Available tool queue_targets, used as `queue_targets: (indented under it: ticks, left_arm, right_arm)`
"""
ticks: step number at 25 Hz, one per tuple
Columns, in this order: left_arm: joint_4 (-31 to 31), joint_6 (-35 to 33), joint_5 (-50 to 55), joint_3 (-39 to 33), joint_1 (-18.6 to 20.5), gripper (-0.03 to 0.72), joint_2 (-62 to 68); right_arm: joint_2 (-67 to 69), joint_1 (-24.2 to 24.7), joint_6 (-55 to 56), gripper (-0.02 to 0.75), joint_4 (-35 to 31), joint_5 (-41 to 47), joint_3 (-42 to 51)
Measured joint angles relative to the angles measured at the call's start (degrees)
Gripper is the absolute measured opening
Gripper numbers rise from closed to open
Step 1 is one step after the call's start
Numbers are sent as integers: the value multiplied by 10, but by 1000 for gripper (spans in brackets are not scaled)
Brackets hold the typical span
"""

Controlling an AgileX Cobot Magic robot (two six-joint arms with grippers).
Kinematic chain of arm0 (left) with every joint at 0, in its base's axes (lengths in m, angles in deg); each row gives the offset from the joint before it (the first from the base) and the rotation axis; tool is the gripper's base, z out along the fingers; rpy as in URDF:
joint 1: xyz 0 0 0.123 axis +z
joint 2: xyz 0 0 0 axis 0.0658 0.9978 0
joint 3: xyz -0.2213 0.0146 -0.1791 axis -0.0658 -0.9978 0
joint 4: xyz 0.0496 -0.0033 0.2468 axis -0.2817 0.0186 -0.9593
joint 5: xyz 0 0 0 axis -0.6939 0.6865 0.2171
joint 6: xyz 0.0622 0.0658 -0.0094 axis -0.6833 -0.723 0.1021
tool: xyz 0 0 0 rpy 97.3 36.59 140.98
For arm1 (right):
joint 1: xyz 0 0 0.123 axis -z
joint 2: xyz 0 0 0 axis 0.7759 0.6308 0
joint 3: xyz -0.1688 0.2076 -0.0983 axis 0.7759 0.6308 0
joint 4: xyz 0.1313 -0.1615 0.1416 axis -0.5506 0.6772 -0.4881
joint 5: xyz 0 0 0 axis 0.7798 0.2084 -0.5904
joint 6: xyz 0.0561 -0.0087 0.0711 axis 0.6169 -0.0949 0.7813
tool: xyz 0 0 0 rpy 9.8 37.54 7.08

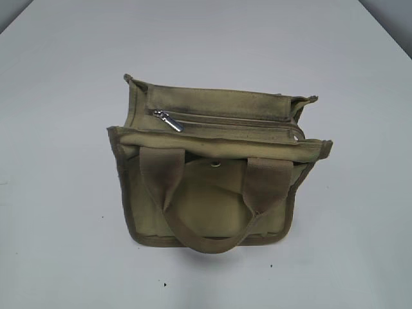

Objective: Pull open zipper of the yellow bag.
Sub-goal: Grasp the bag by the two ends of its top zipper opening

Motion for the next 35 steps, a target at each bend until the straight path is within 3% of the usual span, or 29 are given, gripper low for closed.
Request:
queue_targets:
  ticks: [35]
  left_arm:
    - [0, 0, 0, 0, 0, 454, 0]
  right_arm:
    - [0, 0, 0, 561, 0, -1, 0]
